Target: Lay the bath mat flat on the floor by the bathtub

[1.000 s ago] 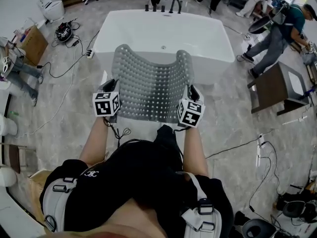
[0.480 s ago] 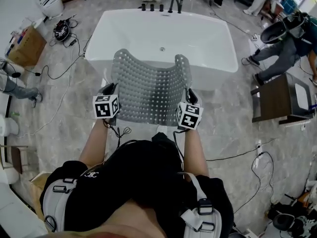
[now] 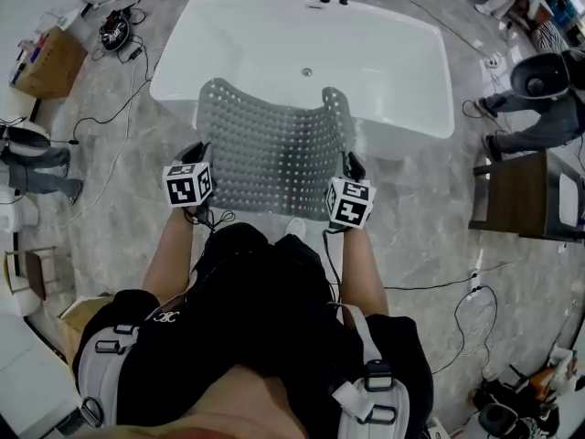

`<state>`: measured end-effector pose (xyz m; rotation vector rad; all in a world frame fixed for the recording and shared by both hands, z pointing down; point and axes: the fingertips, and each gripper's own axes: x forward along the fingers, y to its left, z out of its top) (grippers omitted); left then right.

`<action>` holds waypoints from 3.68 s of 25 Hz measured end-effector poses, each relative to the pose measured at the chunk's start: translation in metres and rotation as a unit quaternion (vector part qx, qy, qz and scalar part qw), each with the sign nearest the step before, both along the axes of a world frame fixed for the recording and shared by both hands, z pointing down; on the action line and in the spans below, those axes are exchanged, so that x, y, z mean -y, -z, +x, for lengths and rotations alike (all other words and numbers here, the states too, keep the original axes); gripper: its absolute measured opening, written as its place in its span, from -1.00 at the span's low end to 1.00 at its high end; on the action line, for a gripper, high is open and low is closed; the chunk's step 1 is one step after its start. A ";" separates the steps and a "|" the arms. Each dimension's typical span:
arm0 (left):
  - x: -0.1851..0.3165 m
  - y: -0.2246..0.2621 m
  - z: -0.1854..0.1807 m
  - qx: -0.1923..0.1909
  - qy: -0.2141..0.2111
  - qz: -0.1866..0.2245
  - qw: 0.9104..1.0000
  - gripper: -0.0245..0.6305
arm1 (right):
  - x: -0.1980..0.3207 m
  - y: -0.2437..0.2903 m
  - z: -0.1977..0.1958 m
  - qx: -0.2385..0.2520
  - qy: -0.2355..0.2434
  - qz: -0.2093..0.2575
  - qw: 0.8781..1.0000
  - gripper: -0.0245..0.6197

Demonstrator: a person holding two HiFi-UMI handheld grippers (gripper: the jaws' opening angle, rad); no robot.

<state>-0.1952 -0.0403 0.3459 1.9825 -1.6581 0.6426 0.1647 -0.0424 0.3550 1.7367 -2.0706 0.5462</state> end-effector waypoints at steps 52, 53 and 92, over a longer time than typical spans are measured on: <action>0.121 -0.578 0.022 0.019 -0.057 -0.285 0.957 -0.73 | 0.066 -0.589 0.104 0.019 -0.080 -0.275 0.958 -0.70; 0.123 -0.590 0.024 0.024 -0.060 -0.283 0.957 -0.72 | 0.069 -0.603 0.109 0.013 -0.075 -0.273 0.959 -0.70; 0.133 -0.419 0.097 -0.011 -0.102 -0.138 0.985 -0.91 | 0.093 -0.418 0.018 0.057 -0.055 -0.165 0.983 -0.90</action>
